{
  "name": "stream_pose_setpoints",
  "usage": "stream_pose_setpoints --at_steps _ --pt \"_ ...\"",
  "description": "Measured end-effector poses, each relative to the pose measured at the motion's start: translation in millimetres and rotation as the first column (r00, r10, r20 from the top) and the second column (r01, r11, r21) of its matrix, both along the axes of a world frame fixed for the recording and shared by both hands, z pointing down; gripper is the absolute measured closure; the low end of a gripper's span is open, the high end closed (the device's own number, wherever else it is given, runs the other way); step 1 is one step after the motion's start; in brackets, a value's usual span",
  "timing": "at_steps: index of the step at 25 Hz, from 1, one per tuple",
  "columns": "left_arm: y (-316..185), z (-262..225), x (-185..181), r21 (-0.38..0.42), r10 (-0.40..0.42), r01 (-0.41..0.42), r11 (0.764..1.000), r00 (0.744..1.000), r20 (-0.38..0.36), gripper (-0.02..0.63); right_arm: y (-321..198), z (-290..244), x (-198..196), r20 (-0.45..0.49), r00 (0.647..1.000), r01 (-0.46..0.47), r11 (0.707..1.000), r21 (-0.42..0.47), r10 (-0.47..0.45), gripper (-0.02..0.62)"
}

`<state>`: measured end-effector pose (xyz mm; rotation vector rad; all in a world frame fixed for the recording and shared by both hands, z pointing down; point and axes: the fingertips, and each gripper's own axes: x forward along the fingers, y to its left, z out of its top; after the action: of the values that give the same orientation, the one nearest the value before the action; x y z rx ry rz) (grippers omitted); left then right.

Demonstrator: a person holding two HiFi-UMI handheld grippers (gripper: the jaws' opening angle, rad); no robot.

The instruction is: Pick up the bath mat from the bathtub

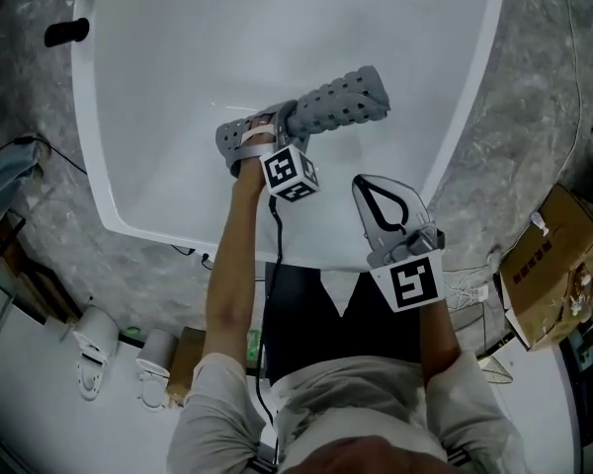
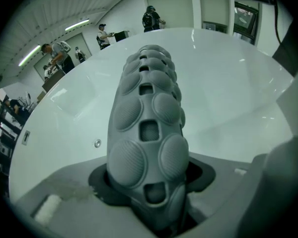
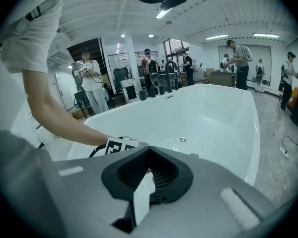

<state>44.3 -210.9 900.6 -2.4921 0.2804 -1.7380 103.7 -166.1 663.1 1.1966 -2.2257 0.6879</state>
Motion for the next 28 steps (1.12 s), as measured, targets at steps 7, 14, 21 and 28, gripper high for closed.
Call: stream_pose_setpoints --at_steps 7,14,21,28 --pt "-5.8 -95.0 -9.7 0.023 -0.099 0.102 0.995 0.991 -0.088 0.345 -5.2 -59.8 -11.2 0.004 1.000 -0.014 0.999 0.047 0.014 0.592" --pt "-9.7 -193.6 -18.8 0.040 -0.197 0.208 0.977 0.962 -0.190 0.345 -1.2 -128.1 -13.3 -0.010 1.000 -0.013 0.994 0.109 0.014 0.592" --pt "-14.1 -296.5 -32.5 0.034 -0.282 0.308 0.951 0.906 -0.317 0.345 -7.5 -202.7 -12.5 -0.020 0.999 -0.023 0.982 0.187 0.027 0.592" --pt "-16.9 -402.9 -41.4 0.038 -0.318 0.374 0.926 0.833 -0.453 0.347 -23.9 -286.2 -14.4 -0.064 0.998 0.023 0.942 0.334 -0.002 0.592"
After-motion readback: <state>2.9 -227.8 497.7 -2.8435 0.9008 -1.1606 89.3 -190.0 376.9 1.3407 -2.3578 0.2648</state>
